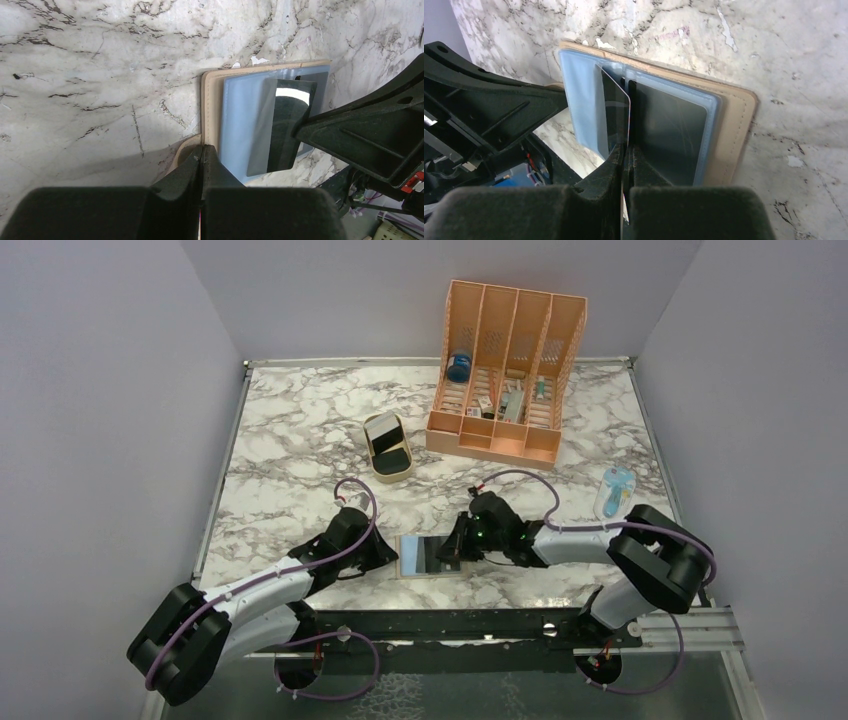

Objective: Put the credit cards into the card holder
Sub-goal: Insert the credit card into the card holder.

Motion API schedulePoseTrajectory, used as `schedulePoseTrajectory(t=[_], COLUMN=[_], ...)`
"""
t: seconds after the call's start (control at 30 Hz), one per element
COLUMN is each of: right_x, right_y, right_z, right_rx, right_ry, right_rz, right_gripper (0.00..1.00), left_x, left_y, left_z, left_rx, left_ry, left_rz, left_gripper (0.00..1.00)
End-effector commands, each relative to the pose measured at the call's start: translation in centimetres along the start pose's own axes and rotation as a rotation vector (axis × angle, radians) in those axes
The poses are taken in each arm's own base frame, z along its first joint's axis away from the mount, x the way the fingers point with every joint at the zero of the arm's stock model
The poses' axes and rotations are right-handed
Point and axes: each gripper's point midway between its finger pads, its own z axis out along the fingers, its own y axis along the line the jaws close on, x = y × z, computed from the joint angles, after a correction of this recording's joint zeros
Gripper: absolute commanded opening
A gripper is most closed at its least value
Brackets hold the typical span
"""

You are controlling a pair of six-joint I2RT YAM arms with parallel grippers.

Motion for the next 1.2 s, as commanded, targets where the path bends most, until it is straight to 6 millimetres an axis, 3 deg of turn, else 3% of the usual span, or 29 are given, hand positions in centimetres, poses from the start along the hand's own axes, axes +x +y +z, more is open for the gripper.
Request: schedulePoseTrajectory(t=[0.0,0.5,0.6,0.9,1.03,1.17], right_x=[0.5,1.0,1.0,-0.1,-0.2,0.1], right_y=[-0.7,0.3,0.4,0.4,0.6,1.4], right_z=[0.4,0.9,1.0,0.3,0.2,0.6], right_rx=[0.048,0.012,0.020,0.084,0.079,0.043], right_ry=[0.037,0.085,0.095,0.066,0.061,0.069], right_rz=[-0.061,-0.110,-0.132,-0.147,-0.151,-0.159], right_gripper=[0.01,0.02,0.07,0.38,0.41,0.36], left_x=[1.7,1.7,1.7,1.8,1.8,1.8], left_y=[2.7,2.7,2.7,2.8,2.8,2.7], left_z=[-0.1,0.0,0.0,-0.1,-0.2,-0.2], left_rx=[-0.097,-0.091,-0.087,-0.085,-0.084,-0.083], left_ry=[0.052,0.050,0.049,0.046,0.044,0.045], left_rz=[0.014,0.009,0.011,0.010,0.010,0.006], left_gripper=[0.00,0.00,0.00,0.00,0.00,0.00])
